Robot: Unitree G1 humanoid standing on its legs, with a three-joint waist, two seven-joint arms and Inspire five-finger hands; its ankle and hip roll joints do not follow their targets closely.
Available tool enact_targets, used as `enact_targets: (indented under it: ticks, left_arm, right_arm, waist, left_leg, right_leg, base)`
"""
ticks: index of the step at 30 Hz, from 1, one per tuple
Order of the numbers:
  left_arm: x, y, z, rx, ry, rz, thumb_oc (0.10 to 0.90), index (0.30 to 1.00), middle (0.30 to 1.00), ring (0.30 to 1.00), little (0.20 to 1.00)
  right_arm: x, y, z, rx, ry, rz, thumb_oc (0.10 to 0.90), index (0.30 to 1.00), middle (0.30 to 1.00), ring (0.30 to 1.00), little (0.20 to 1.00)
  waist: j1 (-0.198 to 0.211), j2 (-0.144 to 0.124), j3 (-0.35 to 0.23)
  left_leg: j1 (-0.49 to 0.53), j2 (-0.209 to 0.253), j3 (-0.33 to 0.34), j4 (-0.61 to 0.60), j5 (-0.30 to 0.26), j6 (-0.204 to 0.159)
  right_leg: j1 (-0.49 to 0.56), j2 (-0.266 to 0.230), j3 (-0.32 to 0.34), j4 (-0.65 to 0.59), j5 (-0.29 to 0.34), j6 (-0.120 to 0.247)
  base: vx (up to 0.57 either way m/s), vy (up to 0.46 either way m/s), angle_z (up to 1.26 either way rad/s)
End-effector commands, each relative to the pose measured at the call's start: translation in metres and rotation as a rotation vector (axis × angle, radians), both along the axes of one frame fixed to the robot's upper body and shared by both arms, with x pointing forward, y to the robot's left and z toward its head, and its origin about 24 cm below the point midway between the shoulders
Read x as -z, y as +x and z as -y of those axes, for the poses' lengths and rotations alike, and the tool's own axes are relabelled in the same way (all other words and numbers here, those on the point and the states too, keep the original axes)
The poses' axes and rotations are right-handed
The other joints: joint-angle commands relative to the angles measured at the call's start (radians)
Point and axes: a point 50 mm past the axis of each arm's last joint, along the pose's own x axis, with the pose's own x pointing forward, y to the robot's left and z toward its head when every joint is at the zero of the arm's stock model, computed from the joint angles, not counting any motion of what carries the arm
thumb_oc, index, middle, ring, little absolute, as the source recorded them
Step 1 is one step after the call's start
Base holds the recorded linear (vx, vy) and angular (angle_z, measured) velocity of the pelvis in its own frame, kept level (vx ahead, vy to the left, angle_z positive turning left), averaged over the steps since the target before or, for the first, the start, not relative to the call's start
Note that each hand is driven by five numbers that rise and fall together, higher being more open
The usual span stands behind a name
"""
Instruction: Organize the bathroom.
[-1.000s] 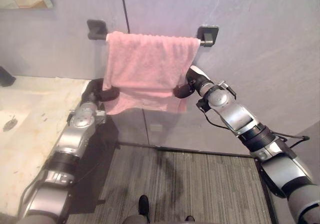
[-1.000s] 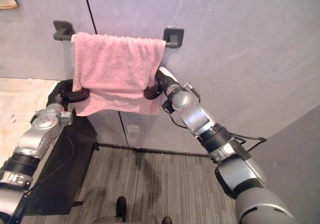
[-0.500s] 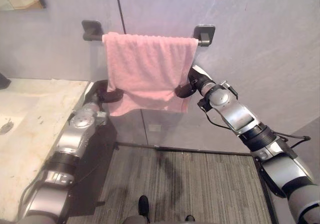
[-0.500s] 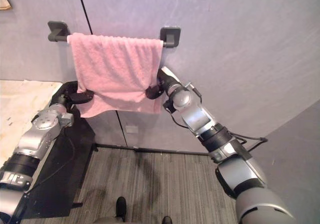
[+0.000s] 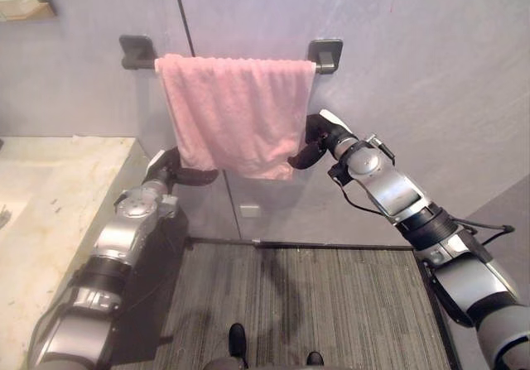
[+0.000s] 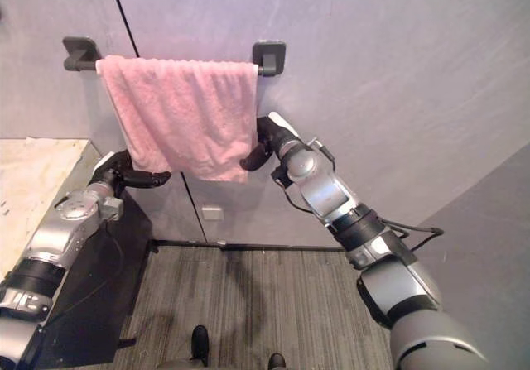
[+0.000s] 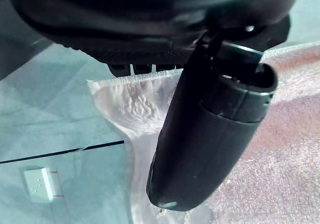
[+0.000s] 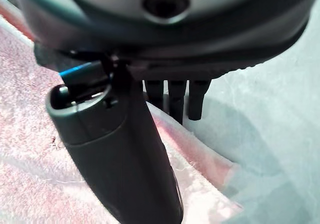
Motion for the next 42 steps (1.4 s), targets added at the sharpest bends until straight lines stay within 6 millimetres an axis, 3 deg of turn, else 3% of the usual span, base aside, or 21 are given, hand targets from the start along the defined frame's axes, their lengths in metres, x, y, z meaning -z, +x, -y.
enact_targets:
  ticks: [1,6,8,9,12,15,18,19,25,28,30,34,38,42]
  left_arm:
    - [-0.037,0.005,0.000,0.033,0.056,0.146,0.800,0.900,0.900,0.900,0.900]
    - [0.008,-0.009,0.011,0.048,-0.089,-0.035,0.800,0.900,0.900,0.900,0.900]
    - [0.040,-0.026,0.018,0.033,-0.204,-0.126,0.800,0.900,0.900,0.900,0.900]
    - [0.075,-0.048,0.021,0.003,-0.287,-0.212,0.800,0.900,0.900,0.900,0.900]
    - [0.106,-0.070,0.024,-0.029,-0.366,-0.295,0.800,0.900,0.900,0.900,0.900]
    - [0.158,-0.116,0.022,-0.118,-0.441,-0.432,0.800,0.900,0.900,0.900,0.900]
    - [0.187,-0.148,0.015,-0.195,-0.449,-0.538,0.800,0.900,0.900,0.900,0.900]
    - [0.199,-0.164,0.009,-0.243,-0.453,-0.584,0.800,0.900,0.900,0.900,0.900]
    - [0.235,-0.203,-0.009,-0.382,-0.339,-0.796,0.800,0.900,0.900,0.900,0.900]
    - [0.251,-0.224,-0.012,-0.394,-0.249,-0.947,0.800,0.900,0.900,0.900,0.900]
    - [0.256,-0.235,-0.014,-0.359,-0.142,-1.026,0.800,0.900,0.900,0.900,0.900]
    - [0.262,-0.251,-0.012,-0.367,-0.088,-1.138,0.800,0.900,0.900,0.900,0.900]
    - [0.265,-0.263,-0.011,-0.398,-0.089,-1.201,0.800,0.900,0.900,0.900,0.900]
    - [0.266,-0.265,-0.011,-0.440,-0.107,-1.198,0.800,0.900,0.900,0.900,0.900]
  right_arm:
    - [-0.061,-0.002,-0.004,0.002,-0.030,0.261,0.800,0.900,0.900,0.900,0.900]
    - [-0.032,-0.007,0.004,0.022,-0.023,0.161,0.800,0.900,0.900,0.900,0.900]
    - [-0.008,-0.015,0.014,0.033,-0.001,0.094,0.800,0.900,0.900,0.900,0.900]
    - [0.024,-0.027,0.029,0.034,0.028,0.021,0.800,0.900,0.900,0.900,0.900]
    - [0.052,-0.042,0.041,0.057,0.048,-0.037,0.800,0.900,0.900,0.900,0.900]
    - [0.122,-0.079,0.070,0.122,0.068,-0.202,0.800,0.900,0.900,0.900,0.900]
    - [0.172,-0.107,0.084,0.206,0.081,-0.345,0.800,0.900,0.900,0.900,0.900]
    - [0.201,-0.126,0.094,0.262,0.078,-0.421,0.800,0.900,0.900,0.900,0.900]
    - [0.280,-0.188,0.120,0.452,0.008,-0.726,0.800,0.900,0.900,0.900,0.900]
    - [0.318,-0.234,0.130,0.535,-0.066,-0.935,0.800,0.900,0.900,0.900,0.900]
    - [0.330,-0.256,0.133,0.603,-0.069,-1.035,0.800,0.900,0.900,0.900,0.900]
    - [0.338,-0.274,0.133,0.693,-0.019,-1.115,0.800,0.900,0.900,0.900,0.900]
    - [0.340,-0.273,0.129,0.659,-0.015,-1.121,0.800,0.900,0.900,0.900,0.900]
    - [0.337,-0.258,0.125,0.577,-0.037,-1.091,0.800,0.900,0.900,0.900,0.900]
  waist:
    - [0.023,0.017,-0.090]
    - [0.015,0.009,-0.101]
    - [0.012,0.005,-0.105]
    - [0.008,0.002,-0.107]
    - [0.004,-0.001,-0.111]
    - [-0.010,-0.006,-0.116]
    - [-0.024,-0.009,-0.115]
    - [-0.033,-0.013,-0.112]
    - [-0.054,-0.029,-0.105]
    - [-0.048,-0.033,-0.109]
    - [-0.045,-0.033,-0.111]
    - [-0.044,-0.031,-0.110]
    - [-0.040,-0.030,-0.108]
    - [-0.016,-0.027,-0.084]
  left_leg:
    - [0.116,0.074,0.065,0.002,-0.084,-0.046]
    - [0.116,0.077,0.079,0.002,-0.082,-0.045]
    - [0.125,0.079,0.081,0.002,-0.091,-0.043]
    - [0.134,0.082,0.085,0.002,-0.092,-0.042]
    - [0.142,0.084,0.088,0.002,-0.094,-0.040]
    - [0.153,0.094,0.107,0.002,-0.095,-0.038]
    - [0.158,0.099,0.121,0.002,-0.095,-0.038]
    - [0.161,0.102,0.130,0.002,-0.094,-0.040]
    - [0.167,0.111,0.151,0.002,-0.093,-0.045]
    - [0.164,0.116,0.148,0.002,-0.089,-0.047]
    - [0.159,0.119,0.142,0.002,-0.086,-0.047]
    - [0.157,0.120,0.132,0.002,-0.083,-0.047]
    - [0.154,0.120,0.118,0.002,-0.073,-0.048]
    - [0.119,0.142,0.085,0.055,-0.024,-0.061]
  right_leg:
    - [-0.103,-0.039,0.062,-0.004,0.081,0.007]
    - [-0.108,-0.036,0.059,-0.008,0.088,0.010]
    - [-0.101,-0.033,0.060,-0.008,0.081,0.011]
    - [-0.093,-0.028,0.062,-0.008,0.080,0.009]
    - [-0.086,-0.021,0.067,-0.008,0.076,0.007]
    - [-0.082,-0.010,0.075,-0.008,0.076,0.005]
    - [-0.084,-0.006,0.077,-0.008,0.078,0.005]
    - [-0.085,-0.005,0.076,-0.008,0.080,0.006]
    - [-0.085,-0.002,0.061,-0.008,0.083,0.006]
    - [-0.085,0.002,0.049,-0.008,0.081,0.003]
    - [-0.088,0.005,0.046,-0.008,0.080,0.001]
    - [-0.088,0.010,0.044,-0.008,0.078,-0.001]
    - [-0.090,0.014,0.044,-0.006,0.075,-0.007]
    - [-0.096,0.027,0.021,0.032,0.052,-0.028]
  base:
    - [-0.03,-0.003,0.00]
    - [-0.03,-0.009,-0.01]
    - [0.00,-0.017,-0.02]
    - [0.00,0.000,0.00]
    - [0.00,-0.025,-0.04]
    - [-0.01,-0.017,-0.08]
    - [-0.03,-0.010,-0.24]
    - [-0.04,-0.012,-0.29]
    - [-0.04,-0.036,-0.06]
    - [-0.03,-0.061,0.01]
    - [-0.04,-0.050,0.00]
    - [-0.02,-0.029,0.00]
    - [-0.03,-0.071,-0.02]
    - [-0.05,-0.156,0.07]
